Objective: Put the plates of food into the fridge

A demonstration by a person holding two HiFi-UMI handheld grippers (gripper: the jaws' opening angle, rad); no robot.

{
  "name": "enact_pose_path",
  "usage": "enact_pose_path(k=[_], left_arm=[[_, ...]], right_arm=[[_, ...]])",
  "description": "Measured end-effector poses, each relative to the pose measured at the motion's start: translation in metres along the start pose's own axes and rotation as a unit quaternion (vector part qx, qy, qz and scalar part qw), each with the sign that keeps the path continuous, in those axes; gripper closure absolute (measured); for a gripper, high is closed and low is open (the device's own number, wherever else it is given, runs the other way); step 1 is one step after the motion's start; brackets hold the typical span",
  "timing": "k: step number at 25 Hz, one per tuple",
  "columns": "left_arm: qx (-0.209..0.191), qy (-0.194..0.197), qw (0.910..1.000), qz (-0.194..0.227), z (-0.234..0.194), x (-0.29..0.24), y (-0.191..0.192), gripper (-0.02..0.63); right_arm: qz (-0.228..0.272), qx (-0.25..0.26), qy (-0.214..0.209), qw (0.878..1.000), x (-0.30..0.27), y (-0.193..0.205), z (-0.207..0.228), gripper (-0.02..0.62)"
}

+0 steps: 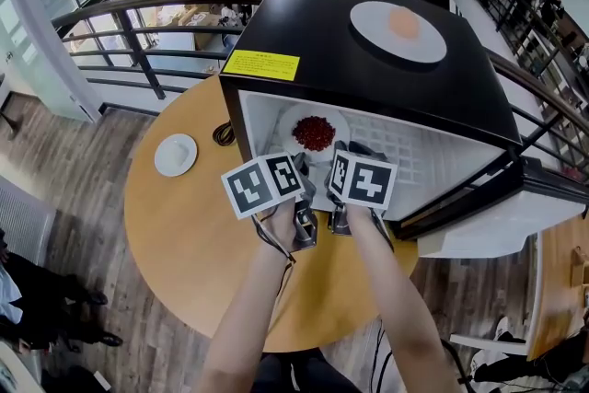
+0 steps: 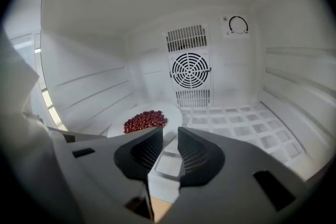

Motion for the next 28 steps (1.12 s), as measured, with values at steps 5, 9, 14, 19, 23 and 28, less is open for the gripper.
enact_pose_path(k=[5,9,14,19,23,28], left_arm=[[-0.033,0.01,0.9992,0.023,0.0,0.004,0.002,0.531],[-0.096,0.024,0.9931,0.063,0.005,0.015,0.005,0.531],[-0.191,0.022,0.9736,0.122,0.013,0.034,0.009,0.586],[-0.262,0.024,0.9508,0.163,0.026,0.054,0.014,0.598],[-0.311,0.029,0.9287,0.199,0.04,0.078,0.022,0.598],[-0.338,0.052,0.9054,0.251,0.053,0.114,0.033,0.598]], right_arm=[[0.065,0.001,-0.005,0.998,0.009,0.008,0.003,0.502],[0.131,0.019,0.005,0.991,0.028,0.009,0.007,0.511],[0.187,0.045,0.007,0.981,0.059,0.008,0.003,0.564],[0.226,0.071,-0.004,0.972,0.09,0.007,-0.01,0.578],[0.25,0.069,-0.013,0.966,0.118,0.01,-0.019,0.583],[0.279,0.075,-0.012,0.957,0.153,0.018,-0.026,0.583]])
Point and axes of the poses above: the fingertips, and each gripper's own axes: x backward along the fingers, z to its right, y out of its underside, the point moved 8 cm from there along x, backward along the fingers, and after that the axes turned 7 degrees about z, right-handed, at the moved point
